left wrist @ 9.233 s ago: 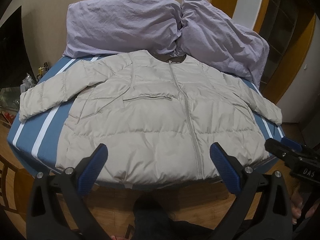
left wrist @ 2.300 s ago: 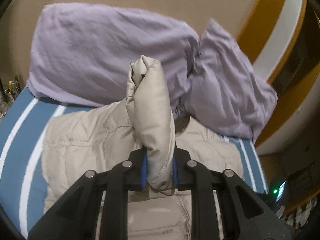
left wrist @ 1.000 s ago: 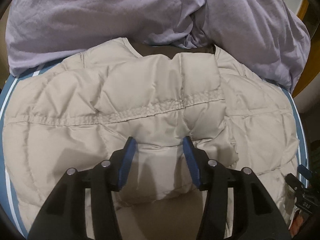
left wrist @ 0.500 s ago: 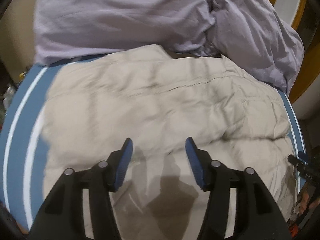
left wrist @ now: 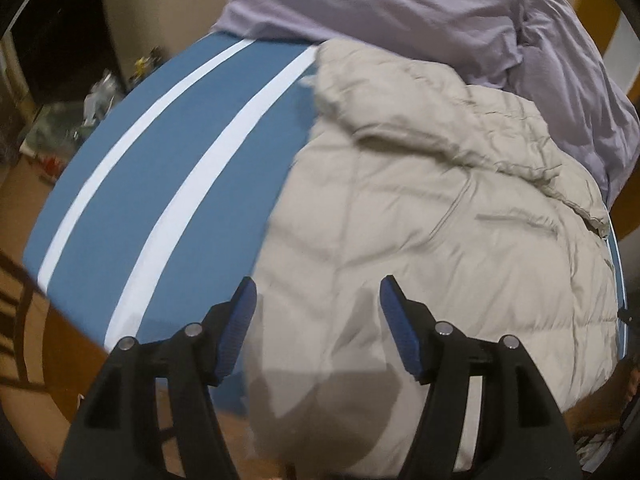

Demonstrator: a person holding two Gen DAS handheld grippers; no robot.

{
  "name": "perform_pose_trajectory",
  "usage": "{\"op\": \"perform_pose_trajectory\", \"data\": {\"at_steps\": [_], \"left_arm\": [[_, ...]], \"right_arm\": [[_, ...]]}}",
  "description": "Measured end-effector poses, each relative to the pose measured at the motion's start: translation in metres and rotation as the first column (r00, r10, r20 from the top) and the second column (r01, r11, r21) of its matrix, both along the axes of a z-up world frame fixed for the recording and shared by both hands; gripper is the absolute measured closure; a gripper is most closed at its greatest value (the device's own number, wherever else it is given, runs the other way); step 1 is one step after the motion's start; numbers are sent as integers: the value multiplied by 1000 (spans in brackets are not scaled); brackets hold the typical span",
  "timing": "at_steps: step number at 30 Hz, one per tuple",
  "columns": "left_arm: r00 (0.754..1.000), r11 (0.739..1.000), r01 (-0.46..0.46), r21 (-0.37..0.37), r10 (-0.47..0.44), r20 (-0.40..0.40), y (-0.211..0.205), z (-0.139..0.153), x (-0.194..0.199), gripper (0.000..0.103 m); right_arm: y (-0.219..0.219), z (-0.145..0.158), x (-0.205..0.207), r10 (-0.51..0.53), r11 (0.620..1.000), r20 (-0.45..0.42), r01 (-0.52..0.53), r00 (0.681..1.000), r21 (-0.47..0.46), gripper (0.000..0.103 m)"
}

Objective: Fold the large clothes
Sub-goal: 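Grasp the jacket hem with both grippers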

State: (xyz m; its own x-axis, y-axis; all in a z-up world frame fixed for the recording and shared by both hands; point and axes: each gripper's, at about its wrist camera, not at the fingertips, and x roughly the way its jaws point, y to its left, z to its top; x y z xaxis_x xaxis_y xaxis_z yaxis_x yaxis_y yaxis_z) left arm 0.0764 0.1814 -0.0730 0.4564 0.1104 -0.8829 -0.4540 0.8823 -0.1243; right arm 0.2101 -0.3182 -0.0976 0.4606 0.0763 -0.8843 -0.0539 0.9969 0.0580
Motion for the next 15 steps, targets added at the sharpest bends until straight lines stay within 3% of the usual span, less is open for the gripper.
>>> {"op": "perform_pose_trajectory", "data": {"at_steps": [15], "left_arm": [[999,989,-44,-139,48,20,-5,-27,-45,38]], "right_arm": [[-19,-24,-36,50,988,-81,-38,995,149,13]]}}
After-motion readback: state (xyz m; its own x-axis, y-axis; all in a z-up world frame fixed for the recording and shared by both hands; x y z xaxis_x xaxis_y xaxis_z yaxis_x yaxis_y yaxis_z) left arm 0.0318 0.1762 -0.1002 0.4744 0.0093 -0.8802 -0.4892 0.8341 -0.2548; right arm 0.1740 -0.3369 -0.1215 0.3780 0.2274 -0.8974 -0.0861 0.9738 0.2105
